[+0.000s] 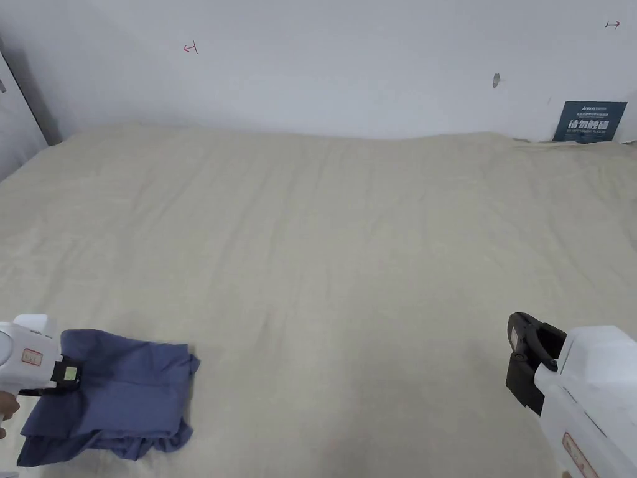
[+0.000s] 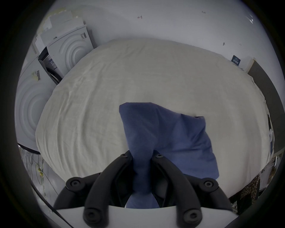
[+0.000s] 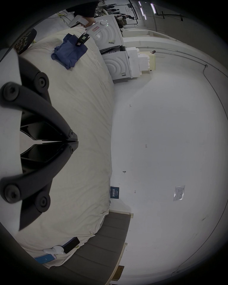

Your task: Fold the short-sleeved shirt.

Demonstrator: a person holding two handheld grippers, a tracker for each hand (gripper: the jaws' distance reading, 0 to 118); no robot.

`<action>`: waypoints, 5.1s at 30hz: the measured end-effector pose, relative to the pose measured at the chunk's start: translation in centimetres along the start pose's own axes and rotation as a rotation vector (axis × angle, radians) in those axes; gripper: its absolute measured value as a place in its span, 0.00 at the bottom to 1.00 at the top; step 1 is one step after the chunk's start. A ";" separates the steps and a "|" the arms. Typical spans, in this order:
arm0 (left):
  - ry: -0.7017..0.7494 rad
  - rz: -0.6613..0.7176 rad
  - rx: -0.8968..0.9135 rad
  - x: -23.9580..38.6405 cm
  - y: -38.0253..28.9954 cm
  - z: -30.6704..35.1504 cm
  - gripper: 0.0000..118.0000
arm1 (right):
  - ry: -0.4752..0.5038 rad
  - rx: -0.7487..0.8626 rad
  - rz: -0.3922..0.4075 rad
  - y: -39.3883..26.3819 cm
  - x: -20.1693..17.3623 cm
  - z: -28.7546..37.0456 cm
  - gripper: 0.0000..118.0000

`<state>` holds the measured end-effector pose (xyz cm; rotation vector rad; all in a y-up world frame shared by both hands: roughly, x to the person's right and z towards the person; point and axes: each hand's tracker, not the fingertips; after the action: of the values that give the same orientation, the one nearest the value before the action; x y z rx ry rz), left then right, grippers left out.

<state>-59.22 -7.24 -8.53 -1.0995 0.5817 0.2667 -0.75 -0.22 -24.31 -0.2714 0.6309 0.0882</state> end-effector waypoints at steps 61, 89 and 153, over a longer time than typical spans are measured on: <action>-0.133 -0.101 1.173 30.9 -11.1 22.8 0.00 | -0.184 0.245 0.036 5.4 7.4 10.4 0.00; -0.137 -0.122 1.163 31.8 -11.1 22.6 0.00 | -0.193 0.248 0.039 5.6 7.2 10.4 0.00; -0.127 -0.118 1.149 30.9 -11.0 22.0 0.00 | -0.192 0.242 0.056 5.6 6.7 10.5 0.00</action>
<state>-21.76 5.19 -10.48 -0.0010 0.4388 -0.1157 9.76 8.06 -21.42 -0.0109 0.4529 0.0896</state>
